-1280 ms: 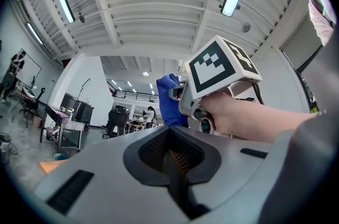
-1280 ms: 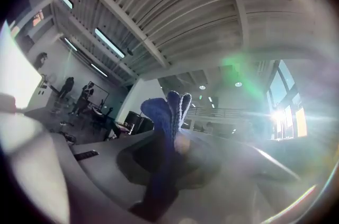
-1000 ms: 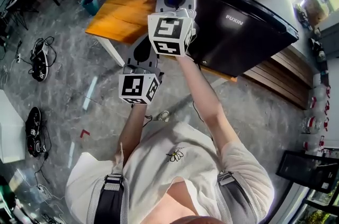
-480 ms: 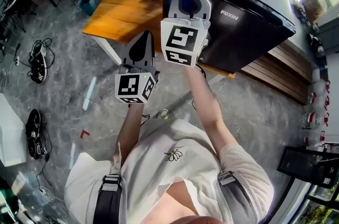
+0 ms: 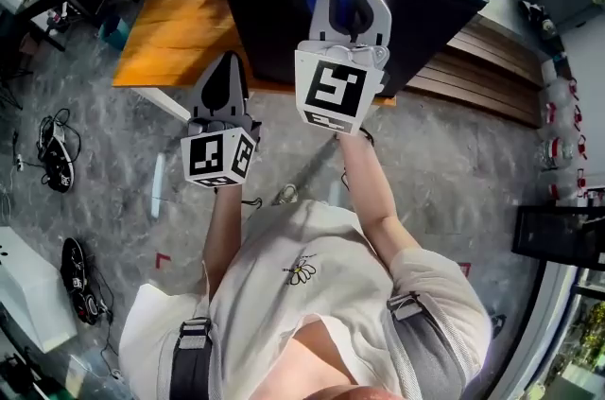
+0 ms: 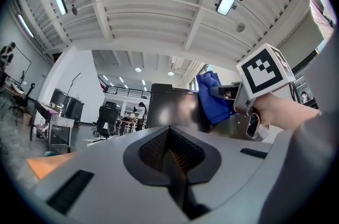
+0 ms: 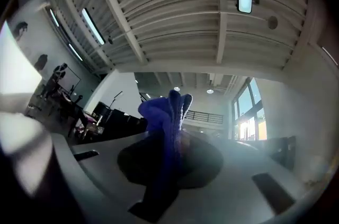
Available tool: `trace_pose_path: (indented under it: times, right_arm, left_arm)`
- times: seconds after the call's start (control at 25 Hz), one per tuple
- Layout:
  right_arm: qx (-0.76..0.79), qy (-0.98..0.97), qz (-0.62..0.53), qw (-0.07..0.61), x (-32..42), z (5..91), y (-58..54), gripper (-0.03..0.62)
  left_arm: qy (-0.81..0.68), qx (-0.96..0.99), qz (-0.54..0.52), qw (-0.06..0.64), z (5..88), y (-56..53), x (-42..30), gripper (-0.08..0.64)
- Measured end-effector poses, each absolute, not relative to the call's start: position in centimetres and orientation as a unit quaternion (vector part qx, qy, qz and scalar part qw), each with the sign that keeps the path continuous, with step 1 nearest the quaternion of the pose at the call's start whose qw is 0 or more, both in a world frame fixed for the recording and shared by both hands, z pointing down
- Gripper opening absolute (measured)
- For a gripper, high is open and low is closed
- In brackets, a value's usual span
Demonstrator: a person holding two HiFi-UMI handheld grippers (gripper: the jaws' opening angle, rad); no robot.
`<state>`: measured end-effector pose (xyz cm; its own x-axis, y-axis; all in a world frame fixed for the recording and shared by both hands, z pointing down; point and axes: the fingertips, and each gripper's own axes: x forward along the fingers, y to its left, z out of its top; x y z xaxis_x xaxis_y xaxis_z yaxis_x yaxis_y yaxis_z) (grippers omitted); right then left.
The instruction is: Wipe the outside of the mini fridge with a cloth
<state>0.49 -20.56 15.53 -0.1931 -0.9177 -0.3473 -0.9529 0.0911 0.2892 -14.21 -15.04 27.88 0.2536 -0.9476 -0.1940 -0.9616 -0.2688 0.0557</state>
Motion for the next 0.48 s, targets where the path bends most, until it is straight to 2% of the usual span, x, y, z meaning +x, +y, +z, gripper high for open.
trace_pose_path:
  times: [0.2, 0.48]
  right_arm:
    - [-0.673, 0.703, 0.227, 0.044, 5.8, 15.5, -19.8, 0.061]
    - [-0.712, 0.664, 0.229, 0.006, 11.6, 16.0, -19.2, 0.061]
  left_arm:
    - [0.585, -0.805, 0.093, 0.036, 28.0, -15.7, -12.4, 0.005]
    - [0.57, -0.816, 0.094, 0.034, 28.0, -16.4, -10.5, 0.005]
